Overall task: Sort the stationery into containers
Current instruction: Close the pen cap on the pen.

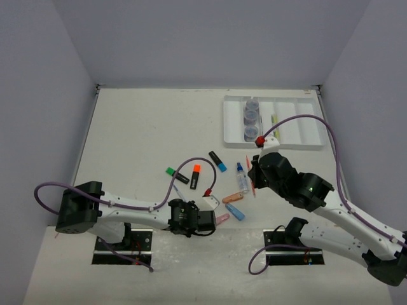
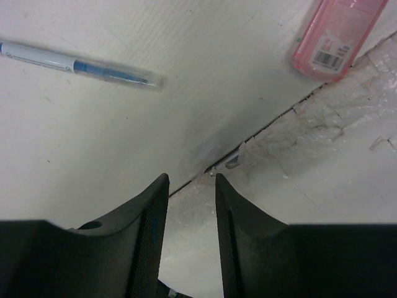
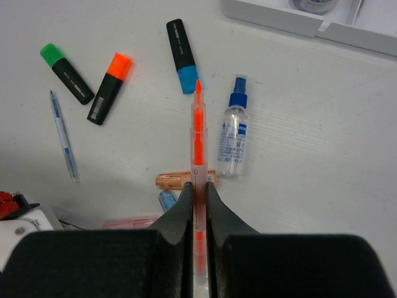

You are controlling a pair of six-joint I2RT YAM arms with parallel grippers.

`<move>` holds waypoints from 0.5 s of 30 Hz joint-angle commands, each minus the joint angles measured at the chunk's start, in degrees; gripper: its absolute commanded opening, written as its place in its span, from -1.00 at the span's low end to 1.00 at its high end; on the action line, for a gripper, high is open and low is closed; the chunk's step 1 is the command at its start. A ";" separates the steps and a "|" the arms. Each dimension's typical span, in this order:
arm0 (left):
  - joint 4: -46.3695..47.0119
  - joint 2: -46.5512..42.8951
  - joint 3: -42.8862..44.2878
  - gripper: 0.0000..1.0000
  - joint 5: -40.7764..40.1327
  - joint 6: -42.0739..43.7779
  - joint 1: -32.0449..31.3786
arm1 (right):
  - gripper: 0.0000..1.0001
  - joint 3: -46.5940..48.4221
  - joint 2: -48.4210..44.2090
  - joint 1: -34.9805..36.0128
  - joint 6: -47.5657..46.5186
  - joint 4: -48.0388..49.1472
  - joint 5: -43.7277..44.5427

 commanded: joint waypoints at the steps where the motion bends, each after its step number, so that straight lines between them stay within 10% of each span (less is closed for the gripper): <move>1: 5.29 -0.83 -1.11 -0.29 0.65 2.73 1.51 | -1.00 -0.25 -0.12 -0.07 -0.56 0.13 -0.48; 15: 7.37 2.38 -2.09 -0.33 4.68 4.51 2.69 | -1.00 -1.04 -0.79 -0.16 -0.48 0.17 -0.82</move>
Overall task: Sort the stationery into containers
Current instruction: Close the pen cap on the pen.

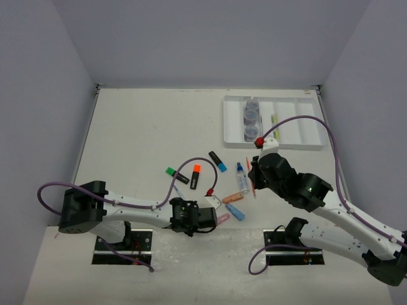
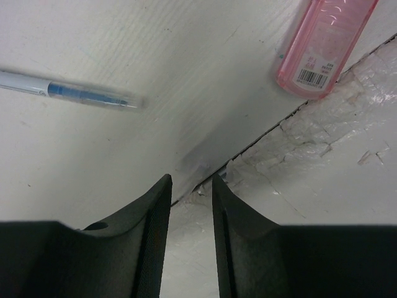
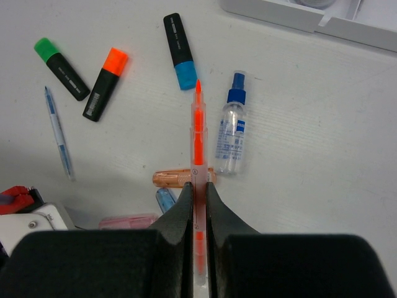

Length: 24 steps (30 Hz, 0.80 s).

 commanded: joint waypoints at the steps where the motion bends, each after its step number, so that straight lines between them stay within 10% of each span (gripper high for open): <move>1: 1.55 1.64 -0.28 -0.33 1.47 1.02 0.29 | -1.00 -0.27 -0.76 -0.16 -0.21 0.21 -0.71; 13: 3.50 3.18 -2.85 -0.42 1.67 -0.16 1.30 | -1.00 -0.46 -0.39 -0.16 -0.29 0.76 -1.24; 24: 5.38 3.64 -4.29 -0.91 3.25 -0.35 2.58 | -1.00 -0.71 -0.85 -0.08 -0.02 0.66 -1.33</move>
